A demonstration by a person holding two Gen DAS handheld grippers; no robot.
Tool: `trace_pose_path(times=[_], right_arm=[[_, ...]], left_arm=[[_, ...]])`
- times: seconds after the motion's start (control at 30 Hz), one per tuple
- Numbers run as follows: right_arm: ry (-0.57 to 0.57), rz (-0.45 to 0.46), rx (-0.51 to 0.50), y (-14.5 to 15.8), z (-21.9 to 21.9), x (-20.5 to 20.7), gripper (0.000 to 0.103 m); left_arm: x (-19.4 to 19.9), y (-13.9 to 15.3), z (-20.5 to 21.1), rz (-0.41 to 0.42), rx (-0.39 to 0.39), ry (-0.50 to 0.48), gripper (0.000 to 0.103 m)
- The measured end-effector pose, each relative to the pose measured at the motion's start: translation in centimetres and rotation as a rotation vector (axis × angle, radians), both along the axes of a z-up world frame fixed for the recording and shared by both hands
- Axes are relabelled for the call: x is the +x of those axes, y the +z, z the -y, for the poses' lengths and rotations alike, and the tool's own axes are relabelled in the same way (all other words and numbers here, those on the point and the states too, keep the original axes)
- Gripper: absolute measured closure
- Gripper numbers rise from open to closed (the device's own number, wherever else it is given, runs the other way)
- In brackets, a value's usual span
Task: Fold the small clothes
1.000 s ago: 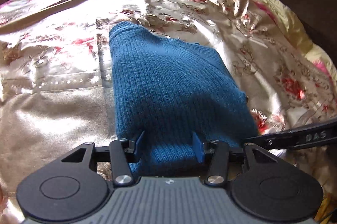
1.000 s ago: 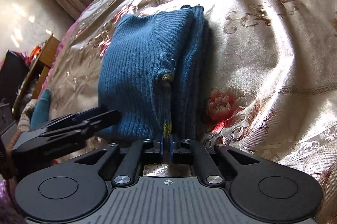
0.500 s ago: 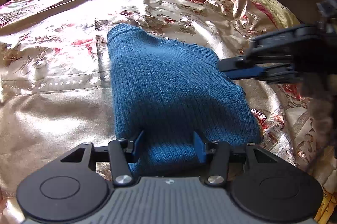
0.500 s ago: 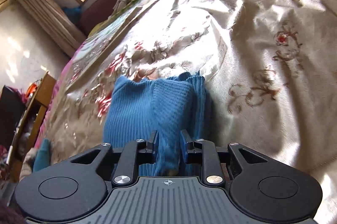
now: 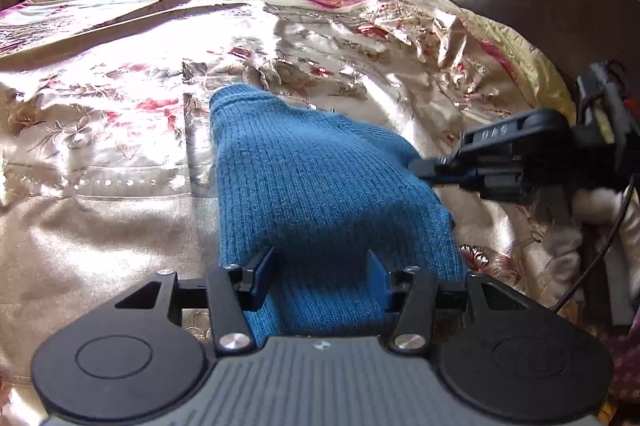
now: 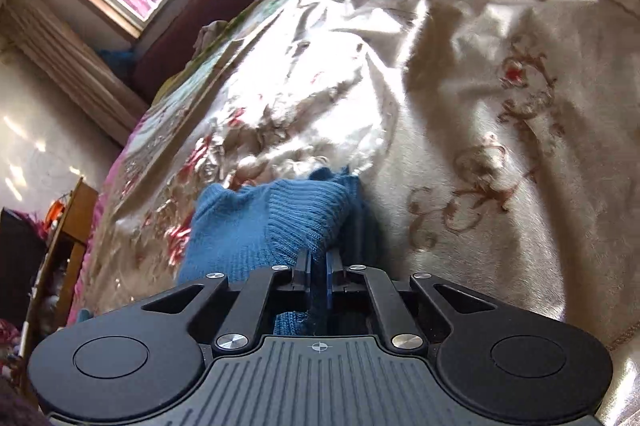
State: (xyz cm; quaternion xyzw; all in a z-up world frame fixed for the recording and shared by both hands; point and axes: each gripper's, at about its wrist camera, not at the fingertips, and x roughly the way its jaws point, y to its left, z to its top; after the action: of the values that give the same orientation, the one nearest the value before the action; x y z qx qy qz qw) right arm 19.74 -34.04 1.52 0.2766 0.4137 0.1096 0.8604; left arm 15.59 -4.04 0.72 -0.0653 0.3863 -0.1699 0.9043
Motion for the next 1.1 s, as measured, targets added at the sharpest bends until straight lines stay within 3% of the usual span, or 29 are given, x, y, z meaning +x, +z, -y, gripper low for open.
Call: trace_pose_path(times=[0.07, 0.17, 0.33, 0.47, 0.53, 0.73, 0.9, 1.1], right_arm=[[-0.001, -0.027, -0.013, -1.3, -0.2, 0.0, 0.098], [0.004, -0.003, -0.046, -1.1, -0.7, -0.5, 0.098], [-0.011, -0.007, -0.076, -0.8, 0.0, -1.2, 0.098], [-0.011, -0.017, -0.1, -0.8, -0.2, -1.3, 0.098], [-0.008, -0.019, -0.113, -0.5, -0.4, -1.3, 0.091], [-0.012, 0.059, -0.154, 1.8, -0.7, -2.8, 0.089], [0.052, 0.117, -0.179, 3.4, -2.7, -2.4, 0.086], [0.092, 0.097, -0.269, 1.8, -4.7, -0.3, 0.089]], left_arm=[[0.3, -0.9, 0.5, -0.024, 0.038, -0.017, 0.05], [-0.1, -1.3, 0.7, -0.035, 0.055, -0.023, 0.05], [-0.1, -0.7, 0.2, -0.04, 0.022, -0.014, 0.05], [-0.1, -0.9, 0.4, -0.051, 0.042, -0.022, 0.05], [-0.3, -0.6, 0.3, -0.048, 0.036, -0.018, 0.05], [-0.4, 0.4, -0.8, -0.026, 0.007, 0.01, 0.05], [0.1, 1.0, -1.9, -0.008, -0.001, 0.046, 0.049], [1.9, -0.5, -3.2, -0.061, -0.012, 0.092, 0.048]])
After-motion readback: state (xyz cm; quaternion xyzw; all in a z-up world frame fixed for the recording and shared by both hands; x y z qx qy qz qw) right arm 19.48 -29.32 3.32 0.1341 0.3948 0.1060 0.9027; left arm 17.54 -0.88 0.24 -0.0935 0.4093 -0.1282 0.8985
